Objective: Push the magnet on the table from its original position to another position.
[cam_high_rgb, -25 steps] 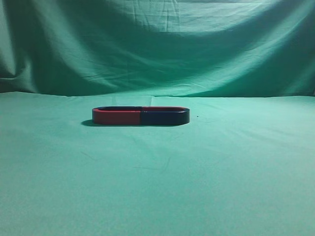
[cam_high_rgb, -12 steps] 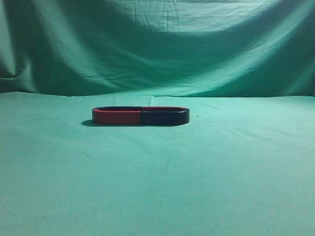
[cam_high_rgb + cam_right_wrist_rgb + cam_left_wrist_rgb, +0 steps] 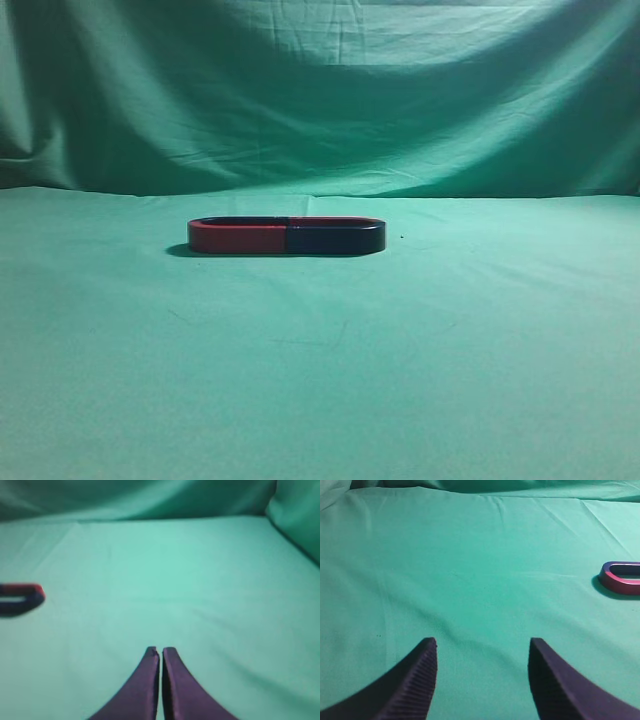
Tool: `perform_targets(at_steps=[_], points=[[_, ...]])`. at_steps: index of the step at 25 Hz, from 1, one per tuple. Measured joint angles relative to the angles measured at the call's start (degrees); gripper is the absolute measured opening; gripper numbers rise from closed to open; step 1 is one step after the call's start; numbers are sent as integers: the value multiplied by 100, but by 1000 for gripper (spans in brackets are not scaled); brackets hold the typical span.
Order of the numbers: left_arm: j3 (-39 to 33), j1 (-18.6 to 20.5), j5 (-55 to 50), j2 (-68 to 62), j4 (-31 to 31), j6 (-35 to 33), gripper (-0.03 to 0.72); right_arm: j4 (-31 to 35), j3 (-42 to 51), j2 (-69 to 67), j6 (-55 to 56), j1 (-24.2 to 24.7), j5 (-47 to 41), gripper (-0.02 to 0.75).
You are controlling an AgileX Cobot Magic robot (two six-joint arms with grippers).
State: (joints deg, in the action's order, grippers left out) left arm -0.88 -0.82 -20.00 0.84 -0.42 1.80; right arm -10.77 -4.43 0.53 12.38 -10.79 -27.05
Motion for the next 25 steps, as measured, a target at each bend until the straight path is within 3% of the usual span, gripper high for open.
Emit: perform_targets(at_steps=[5,25], points=[[0,0,0,0,0,0,372,-11,554,22,-13,0,193,0],[0,0,0,0,0,0,372,-222,577,22,-15,0,500,0]])
